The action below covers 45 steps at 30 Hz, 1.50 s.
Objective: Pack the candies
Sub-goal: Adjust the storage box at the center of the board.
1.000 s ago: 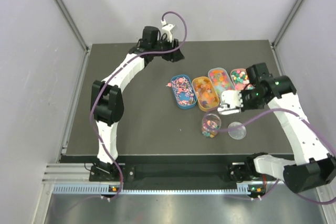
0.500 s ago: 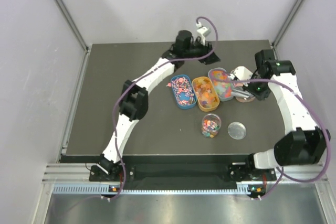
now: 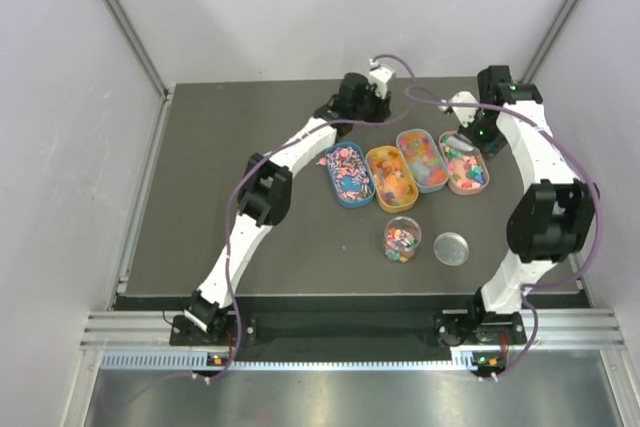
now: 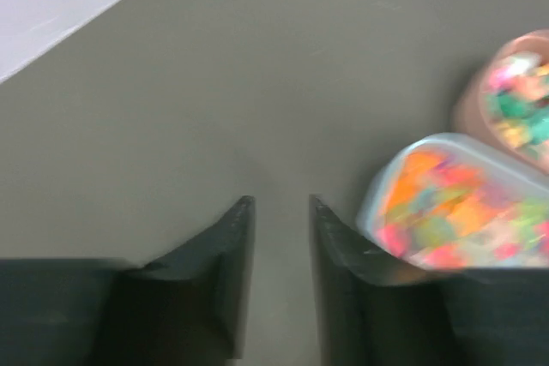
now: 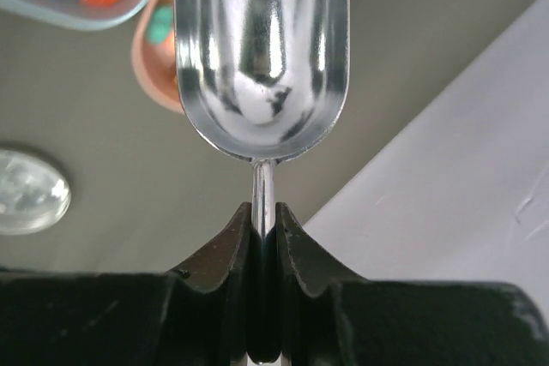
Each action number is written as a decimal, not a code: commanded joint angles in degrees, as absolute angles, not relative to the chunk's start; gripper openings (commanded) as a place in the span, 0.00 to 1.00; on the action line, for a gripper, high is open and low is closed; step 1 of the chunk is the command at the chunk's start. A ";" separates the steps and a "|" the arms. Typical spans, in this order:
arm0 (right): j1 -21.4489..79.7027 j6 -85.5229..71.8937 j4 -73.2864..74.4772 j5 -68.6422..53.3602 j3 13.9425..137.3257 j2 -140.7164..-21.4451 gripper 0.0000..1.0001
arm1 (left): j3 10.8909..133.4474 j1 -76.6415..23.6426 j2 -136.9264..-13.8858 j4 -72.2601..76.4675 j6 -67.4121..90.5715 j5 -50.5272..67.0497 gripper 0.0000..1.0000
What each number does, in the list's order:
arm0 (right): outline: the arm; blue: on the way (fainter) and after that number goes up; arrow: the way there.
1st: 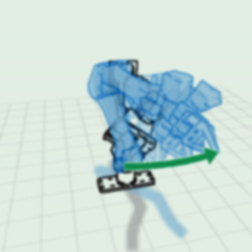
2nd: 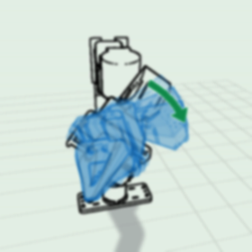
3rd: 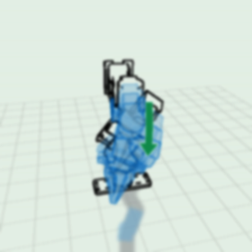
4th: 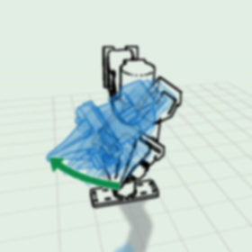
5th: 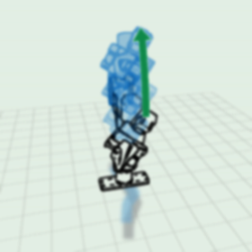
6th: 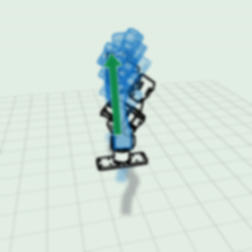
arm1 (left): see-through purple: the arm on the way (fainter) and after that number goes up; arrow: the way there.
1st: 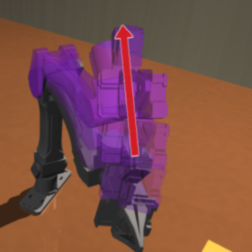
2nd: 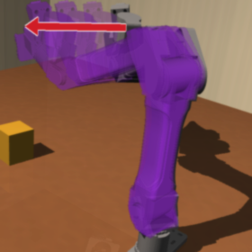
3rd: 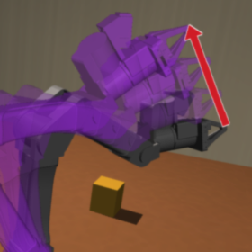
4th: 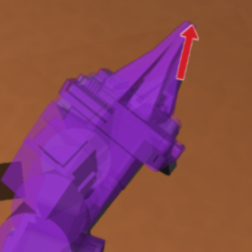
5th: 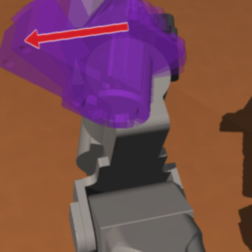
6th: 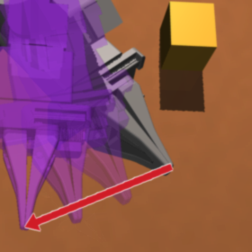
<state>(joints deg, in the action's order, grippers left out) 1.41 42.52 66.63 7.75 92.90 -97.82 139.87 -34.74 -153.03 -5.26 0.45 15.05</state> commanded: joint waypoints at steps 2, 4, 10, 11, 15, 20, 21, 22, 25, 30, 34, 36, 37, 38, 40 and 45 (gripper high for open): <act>-3.68 37.98 59.77 8.44 102.37 -103.69 0.00 | 130.32 -29.45 -135.66 -12.37 -0.27 10.02 0.23; -5.18 36.83 59.76 6.26 109.11 -109.14 0.00 | 123.35 -27.00 -130.54 -14.31 3.33 13.08 0.00; -8.17 33.75 58.45 5.54 121.63 -121.01 0.00 | 110.32 -22.06 -121.65 -22.50 7.73 18.19 0.00; -8.26 33.84 58.27 5.71 122.34 -122.07 0.00 | 108.82 -21.80 -120.68 -23.02 7.56 18.80 0.00; -8.79 33.93 57.83 5.71 122.96 -126.11 0.00 | 105.13 -21.80 -118.48 -27.85 7.11 20.91 0.00; -10.28 32.87 56.60 5.10 121.03 -126.91 0.00 | 99.16 -21.80 -117.87 -32.70 7.56 22.69 0.00; -10.54 32.78 56.51 5.10 120.68 -126.74 0.00 | 98.44 -21.80 -117.60 -32.43 7.82 22.15 0.00; -10.89 32.61 56.51 5.10 119.46 -126.65 0.00 | 97.57 -21.80 -117.86 -32.52 8.43 21.37 0.00; -11.51 32.96 55.73 5.18 114.19 -124.29 0.00 | 95.46 -21.80 -117.86 -34.27 8.88 20.40 0.00; -11.60 35.42 52.38 6.24 101.89 -118.31 0.00 | 94.22 -21.80 -118.65 -35.25 8.79 21.09 0.00; -11.51 35.33 51.34 5.63 96.43 -115.76 0.00 | 96.50 -22.85 -121.19 -34.63 8.18 21.44 0.00; -11.51 35.16 51.15 5.10 94.75 -114.62 0.00 | 97.47 -23.55 -122.16 -34.54 7.56 22.06 0.00; -11.51 34.90 51.24 4.75 94.57 -114.35 0.00 | 97.91 -23.82 -122.69 -34.54 7.47 22.50 0.00; -11.43 34.46 51.50 4.49 94.40 -114.08 0.00 | 98.87 -24.08 -123.57 -34.63 7.30 23.28 0.00; -11.25 33.49 51.85 3.78 93.52 -113.12 0.00 | 100.36 -25.13 -124.88 -35.59 6.33 24.08 0.00; -10.90 32.26 52.47 2.29 91.24 -110.84 0.00 | 100.55 -27.15 -125.95 -37.18 5.63 25.31 0.00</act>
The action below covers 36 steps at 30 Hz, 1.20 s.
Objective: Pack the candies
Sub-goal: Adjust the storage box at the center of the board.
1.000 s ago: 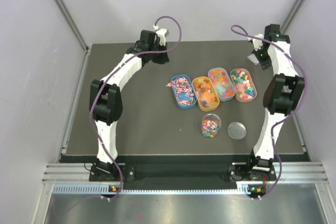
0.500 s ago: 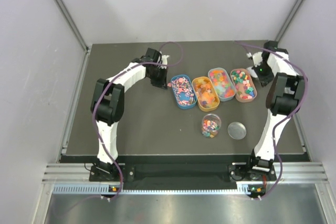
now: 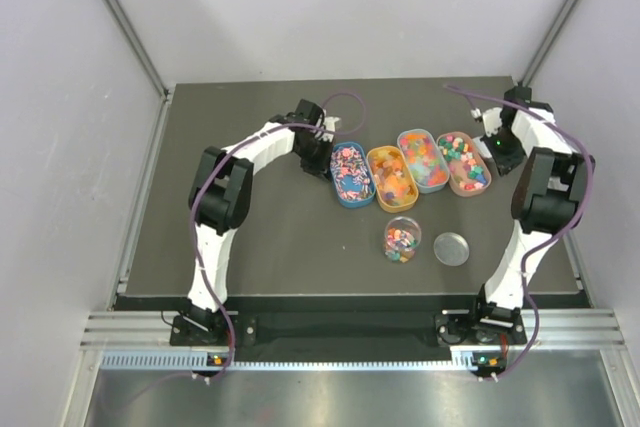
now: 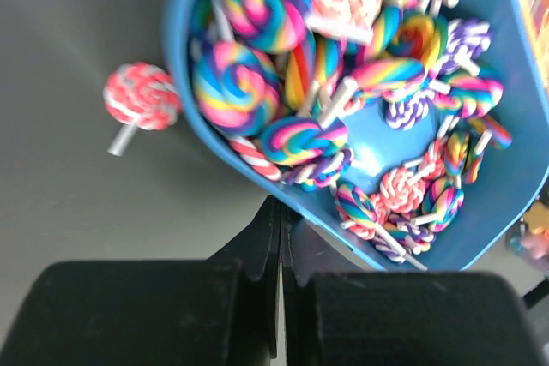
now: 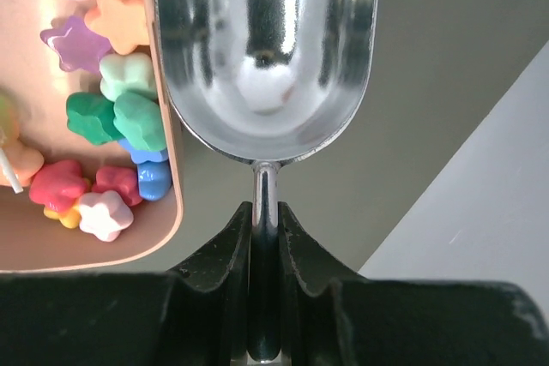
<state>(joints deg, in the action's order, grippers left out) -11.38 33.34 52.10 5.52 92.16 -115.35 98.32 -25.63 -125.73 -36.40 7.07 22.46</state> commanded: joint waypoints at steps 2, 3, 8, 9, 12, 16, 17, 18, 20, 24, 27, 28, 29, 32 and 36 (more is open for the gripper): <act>-10.72 31.73 52.56 1.76 90.62 -110.48 0.00 | 100.98 -27.33 -126.39 -37.53 5.19 25.40 0.00; -10.64 31.55 52.99 1.41 89.92 -110.13 0.00 | 101.16 -27.42 -126.56 -37.53 5.01 25.57 0.00; -8.79 31.11 53.61 -1.30 86.23 -107.67 0.00 | 103.97 -27.51 -127.26 -39.98 2.38 26.19 0.00; -8.35 31.03 53.96 -1.49 84.92 -106.80 0.00 | 104.58 -27.51 -127.61 -41.73 0.98 26.02 0.00; -6.42 30.85 54.40 -2.02 82.89 -105.21 0.00 | 107.92 -27.25 -129.02 -44.81 -2.88 25.84 0.00; -3.79 29.54 54.93 -2.55 81.48 -103.63 0.00 | 111.17 -26.81 -130.43 -46.41 -6.23 25.40 0.00; -3.43 29.27 54.93 -2.55 81.30 -103.28 0.00 | 111.62 -26.72 -130.60 -46.49 -6.59 25.75 0.00; -2.99 29.01 55.11 -2.64 80.86 -102.92 0.00 | 111.88 -26.63 -130.87 -46.67 -7.64 26.10 0.00; -1.68 28.31 55.37 -2.81 80.33 -102.40 0.00 | 112.15 -26.63 -131.22 -47.37 -8.61 26.28 0.00; 1.47 27.69 55.46 -2.64 77.18 -99.68 0.00 | 110.66 -26.63 -130.43 -48.34 -12.38 26.10 0.00; 3.07 27.42 55.46 -2.37 74.81 -97.74 0.00 | 108.37 -26.54 -129.03 -48.16 -14.14 25.67 0.00; 3.60 27.25 55.46 -2.29 74.27 -97.21 0.00 | 107.50 -26.54 -128.41 -48.08 -14.50 25.66 0.00; 3.78 27.16 55.37 -2.20 73.57 -96.69 0.00 | 107.06 -26.54 -128.06 -47.99 -14.76 25.84 0.00; 3.96 27.16 55.20 -1.93 71.46 -95.19 0.00 | 105.82 -26.54 -127.00 -48.16 -14.15 26.80 0.00; 3.87 27.07 54.58 -1.15 70.58 -94.22 0.00 | 104.33 -26.72 -125.78 -47.55 -12.48 27.25 0.00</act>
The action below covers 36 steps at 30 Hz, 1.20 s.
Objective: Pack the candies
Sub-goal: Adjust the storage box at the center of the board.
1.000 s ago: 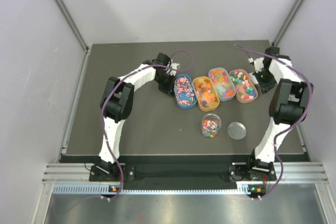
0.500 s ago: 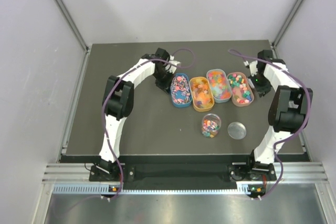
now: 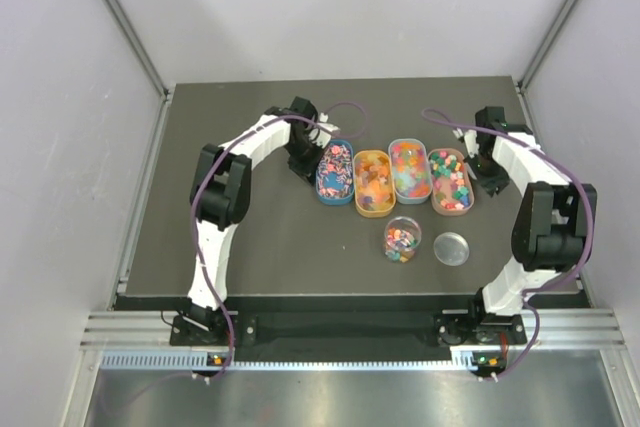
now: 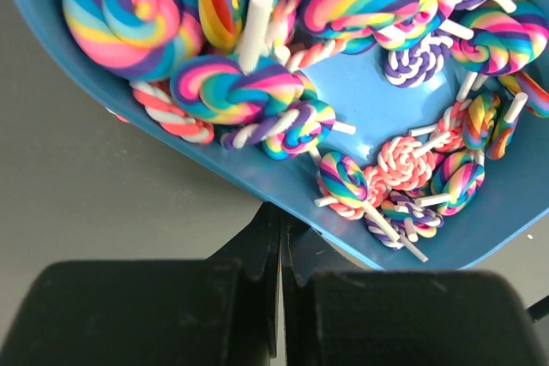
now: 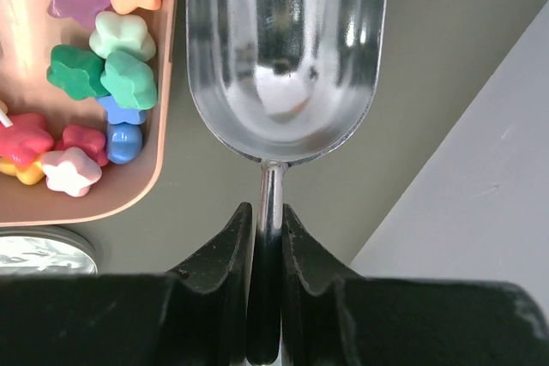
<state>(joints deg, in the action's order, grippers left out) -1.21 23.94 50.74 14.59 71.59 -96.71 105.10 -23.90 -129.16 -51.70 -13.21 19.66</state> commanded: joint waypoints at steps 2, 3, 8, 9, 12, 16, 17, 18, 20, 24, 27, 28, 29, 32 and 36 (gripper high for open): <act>3.34 27.16 53.88 -0.35 70.84 -94.57 0.00 | 104.24 -26.72 -124.90 -46.32 -12.39 26.28 0.00; 2.82 27.33 53.79 -0.35 71.80 -94.92 0.00 | 104.67 -26.63 -124.72 -45.97 -12.65 25.58 0.00; -3.16 27.60 54.75 4.65 76.81 -96.50 0.00 | 114.06 -25.23 -125.86 -53.86 -14.24 20.66 0.00; -3.86 27.95 55.02 5.09 78.12 -96.42 0.00 | 117.91 -24.88 -126.29 -56.49 -14.76 20.13 0.00; -6.06 30.31 56.68 7.29 80.59 -94.93 0.00 | 121.02 -23.73 -124.64 -58.72 -15.20 17.93 0.01; -7.12 34.97 60.81 9.75 84.72 -93.25 0.00 | 120.06 -23.38 -120.68 -48.45 -16.17 20.11 0.26; -7.12 35.76 63.60 9.84 86.73 -93.16 0.00 | 120.23 -23.55 -120.41 -46.43 -16.26 22.22 0.32; -7.12 36.90 65.20 9.93 87.97 -93.43 0.00 | 120.50 -23.73 -120.85 -42.06 -16.00 25.54 0.38; -7.12 37.88 70.45 9.50 92.17 -94.21 0.00 | 123.72 -25.31 -124.08 -38.69 -14.07 26.80 0.43; -6.07 39.98 77.68 9.93 99.30 -95.88 0.00 | 132.77 -27.86 -132.77 -33.50 -10.56 33.39 0.42; -3.97 41.65 83.13 12.90 103.70 -97.03 0.00 | 134.47 -28.83 -137.01 -26.83 -4.68 36.90 0.42; -3.26 42.27 84.54 14.40 104.06 -97.29 0.00 | 134.12 -29.18 -137.63 -22.80 -1.35 37.09 0.42; -2.47 42.88 84.55 15.98 103.71 -97.03 0.00 | 134.03 -29.35 -138.51 -21.55 -0.27 37.52 0.42; 2.00 47.27 83.41 20.21 101.35 -95.89 0.00 | 133.42 -30.14 -139.13 -18.46 3.16 37.62 0.41; 6.14 54.47 79.99 25.82 96.60 -95.01 0.00 | 129.91 -30.23 -137.20 -15.30 5.89 37.18 0.41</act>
<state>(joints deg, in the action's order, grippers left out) 3.46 47.40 75.55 19.62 98.98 -96.75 130.87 -30.92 -140.75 -23.31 1.56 35.31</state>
